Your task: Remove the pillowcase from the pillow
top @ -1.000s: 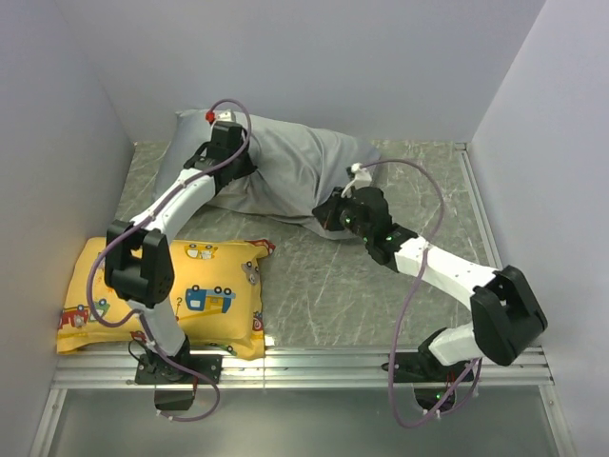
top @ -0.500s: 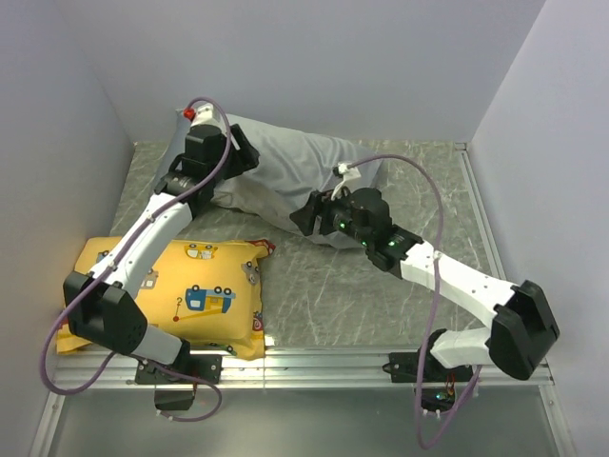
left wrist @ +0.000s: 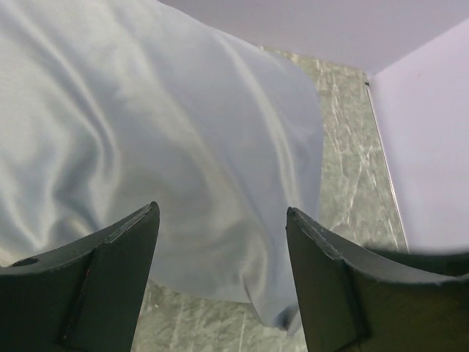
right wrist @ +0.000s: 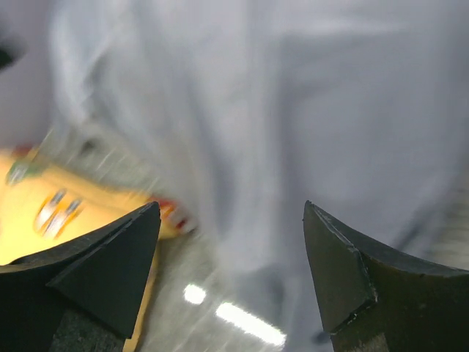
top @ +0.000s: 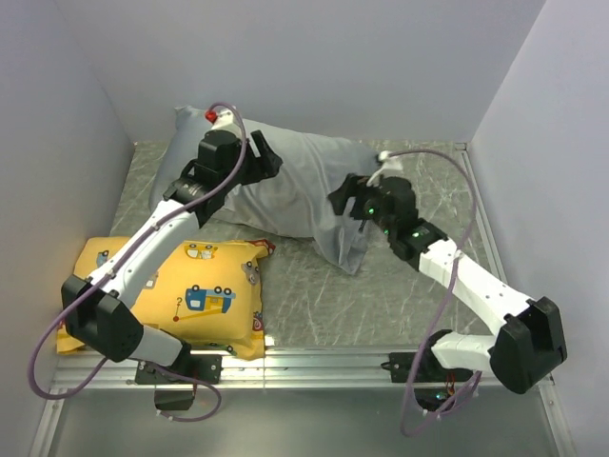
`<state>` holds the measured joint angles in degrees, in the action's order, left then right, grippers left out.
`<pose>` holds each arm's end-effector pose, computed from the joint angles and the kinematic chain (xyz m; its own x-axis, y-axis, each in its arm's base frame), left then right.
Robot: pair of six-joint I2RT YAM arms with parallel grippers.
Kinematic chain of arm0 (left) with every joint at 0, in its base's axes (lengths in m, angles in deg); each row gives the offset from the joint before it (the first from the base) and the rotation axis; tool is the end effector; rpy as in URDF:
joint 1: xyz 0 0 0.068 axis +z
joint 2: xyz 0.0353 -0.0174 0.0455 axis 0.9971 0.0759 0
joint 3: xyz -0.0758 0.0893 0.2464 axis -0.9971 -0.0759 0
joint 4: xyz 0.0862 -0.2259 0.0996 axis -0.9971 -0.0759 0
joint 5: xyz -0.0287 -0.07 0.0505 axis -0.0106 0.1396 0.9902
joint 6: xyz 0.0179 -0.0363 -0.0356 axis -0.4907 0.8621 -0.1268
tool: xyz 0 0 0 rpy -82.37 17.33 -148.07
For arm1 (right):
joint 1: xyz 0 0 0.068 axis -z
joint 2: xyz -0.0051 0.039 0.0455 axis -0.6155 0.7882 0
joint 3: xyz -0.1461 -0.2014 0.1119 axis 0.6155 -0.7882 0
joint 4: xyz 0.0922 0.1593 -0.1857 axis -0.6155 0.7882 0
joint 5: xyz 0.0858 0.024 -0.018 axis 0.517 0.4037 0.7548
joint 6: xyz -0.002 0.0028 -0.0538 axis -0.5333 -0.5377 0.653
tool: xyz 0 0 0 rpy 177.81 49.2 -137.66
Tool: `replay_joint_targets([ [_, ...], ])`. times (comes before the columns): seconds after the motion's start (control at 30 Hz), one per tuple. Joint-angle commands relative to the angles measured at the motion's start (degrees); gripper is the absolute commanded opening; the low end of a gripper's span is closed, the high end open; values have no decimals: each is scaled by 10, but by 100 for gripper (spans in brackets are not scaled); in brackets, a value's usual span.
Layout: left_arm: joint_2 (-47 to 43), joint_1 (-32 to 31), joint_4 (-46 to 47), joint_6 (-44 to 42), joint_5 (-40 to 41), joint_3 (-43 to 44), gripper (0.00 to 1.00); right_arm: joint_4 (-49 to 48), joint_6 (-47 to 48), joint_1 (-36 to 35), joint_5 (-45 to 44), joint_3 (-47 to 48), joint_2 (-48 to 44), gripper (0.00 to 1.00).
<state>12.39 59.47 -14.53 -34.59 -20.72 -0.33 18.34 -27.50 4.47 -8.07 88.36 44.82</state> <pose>0.2989 -0.1439 0.3846 -0.4560 -0.4053 -0.7924 0.1422 0.8457 -0.5144 0.2396 0.1568 0.3145 -0.4211 0.2207 -0.8797 -0.3738 0.8415 0.3901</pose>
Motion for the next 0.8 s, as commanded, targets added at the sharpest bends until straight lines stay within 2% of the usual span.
replay_joint_targets([
  [0.0, 0, -32, 22, -11, -12, 12, 76, 9, -36, 80, 0, 1, 4, 85],
  [0.2, 44, -89, 20, -17, -2, 39, 76, -23, -64, 178, 76, 36, 115, 86],
  [0.37, 89, -127, 18, -29, -8, 69, 77, -136, -139, 251, 208, 38, 216, 85],
  [0.57, 118, -151, 13, -38, -8, 87, 77, -217, -184, 261, 237, 20, 258, 86],
  [0.67, 129, -154, 15, -39, -8, 91, 77, -247, -205, 262, 248, 13, 260, 80],
  [0.77, 138, -159, 16, -43, -9, 94, 77, -269, -223, 262, 278, 20, 274, 64],
])
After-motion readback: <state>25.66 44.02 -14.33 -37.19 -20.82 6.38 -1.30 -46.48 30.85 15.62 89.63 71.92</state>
